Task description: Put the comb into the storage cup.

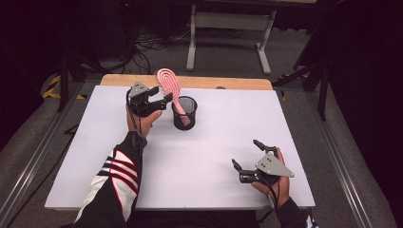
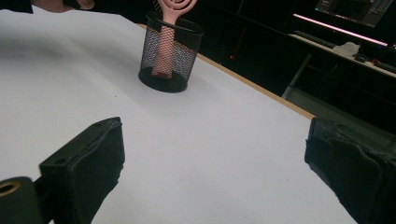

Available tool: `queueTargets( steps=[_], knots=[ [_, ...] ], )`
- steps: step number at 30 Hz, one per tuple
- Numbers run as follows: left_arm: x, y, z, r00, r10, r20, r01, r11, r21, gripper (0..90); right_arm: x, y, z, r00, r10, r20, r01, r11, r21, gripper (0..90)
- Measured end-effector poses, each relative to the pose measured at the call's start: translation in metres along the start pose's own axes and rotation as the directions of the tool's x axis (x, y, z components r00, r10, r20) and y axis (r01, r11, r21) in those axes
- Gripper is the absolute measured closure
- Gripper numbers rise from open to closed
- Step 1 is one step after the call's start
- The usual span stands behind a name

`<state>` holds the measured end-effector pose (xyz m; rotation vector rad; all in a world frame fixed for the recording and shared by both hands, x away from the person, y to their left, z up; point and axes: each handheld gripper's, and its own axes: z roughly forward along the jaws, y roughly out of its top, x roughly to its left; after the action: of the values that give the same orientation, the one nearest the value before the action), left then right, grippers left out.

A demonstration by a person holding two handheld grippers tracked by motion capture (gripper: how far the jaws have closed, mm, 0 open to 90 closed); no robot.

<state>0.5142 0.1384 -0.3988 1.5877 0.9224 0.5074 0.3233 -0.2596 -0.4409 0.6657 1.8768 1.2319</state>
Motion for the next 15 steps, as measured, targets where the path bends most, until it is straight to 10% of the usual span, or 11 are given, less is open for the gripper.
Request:
queueTargets(
  steps=[15],
  knots=[
    [0.001, 0.007, -0.016, 0.995, 0.098, -0.018, -0.098, 0.9952, 0.009, 12.7, 0.0, 0.0, 0.0, 1.0, -0.001, -0.001, 0.001, 1.0, 0.001, 5.5]
  ],
)
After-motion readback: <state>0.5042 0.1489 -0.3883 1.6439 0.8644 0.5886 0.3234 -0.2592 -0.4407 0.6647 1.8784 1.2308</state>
